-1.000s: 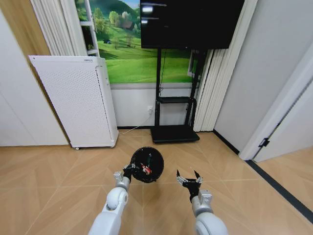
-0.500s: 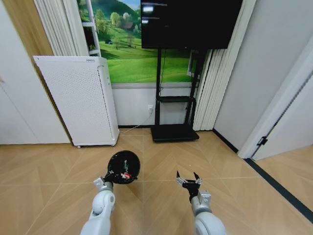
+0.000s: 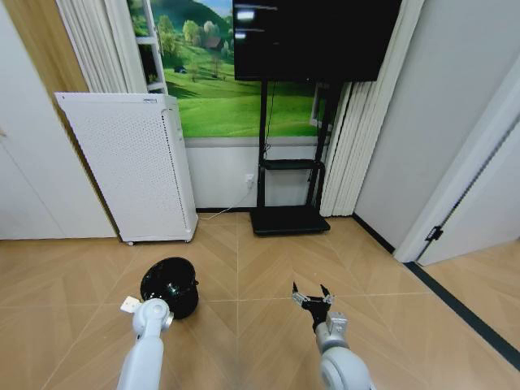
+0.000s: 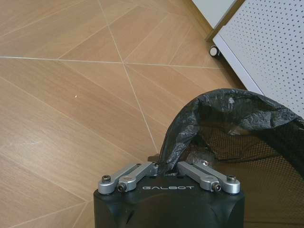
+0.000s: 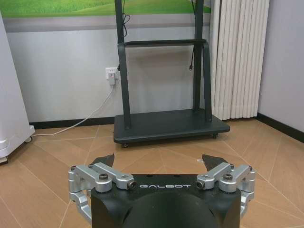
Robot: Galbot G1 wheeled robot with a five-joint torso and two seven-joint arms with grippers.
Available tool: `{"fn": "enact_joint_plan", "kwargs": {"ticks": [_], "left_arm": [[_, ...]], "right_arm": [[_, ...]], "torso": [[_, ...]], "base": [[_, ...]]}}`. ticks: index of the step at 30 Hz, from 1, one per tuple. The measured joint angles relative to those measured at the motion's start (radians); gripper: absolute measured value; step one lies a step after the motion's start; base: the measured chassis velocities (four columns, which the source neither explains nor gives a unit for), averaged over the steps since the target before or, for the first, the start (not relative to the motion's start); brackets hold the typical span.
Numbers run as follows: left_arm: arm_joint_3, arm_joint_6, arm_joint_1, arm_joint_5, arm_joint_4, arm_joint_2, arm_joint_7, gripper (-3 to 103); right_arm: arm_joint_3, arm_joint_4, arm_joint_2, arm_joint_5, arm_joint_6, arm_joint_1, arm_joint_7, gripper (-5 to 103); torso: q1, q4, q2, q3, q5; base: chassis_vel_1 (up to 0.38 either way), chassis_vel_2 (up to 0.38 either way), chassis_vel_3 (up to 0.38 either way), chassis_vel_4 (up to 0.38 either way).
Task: Pick up the trash bin and place the garbage on the floor into it.
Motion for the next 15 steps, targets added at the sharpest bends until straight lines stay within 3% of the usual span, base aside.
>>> {"fn": "enact_joint_plan", "kwargs": {"ticks": [15], "left_arm": [[-0.064, 0.016, -0.146, 0.017, 0.187, 0.056, 0.041, 3]], "right_arm": [[0.012, -0.049, -0.005, 0.014, 0.025, 0.014, -0.001, 100]], "torso": [[0.0, 0.0, 0.0, 0.0, 0.0001]], "base": [[0.0, 0.0, 0.0, 0.0]]}}
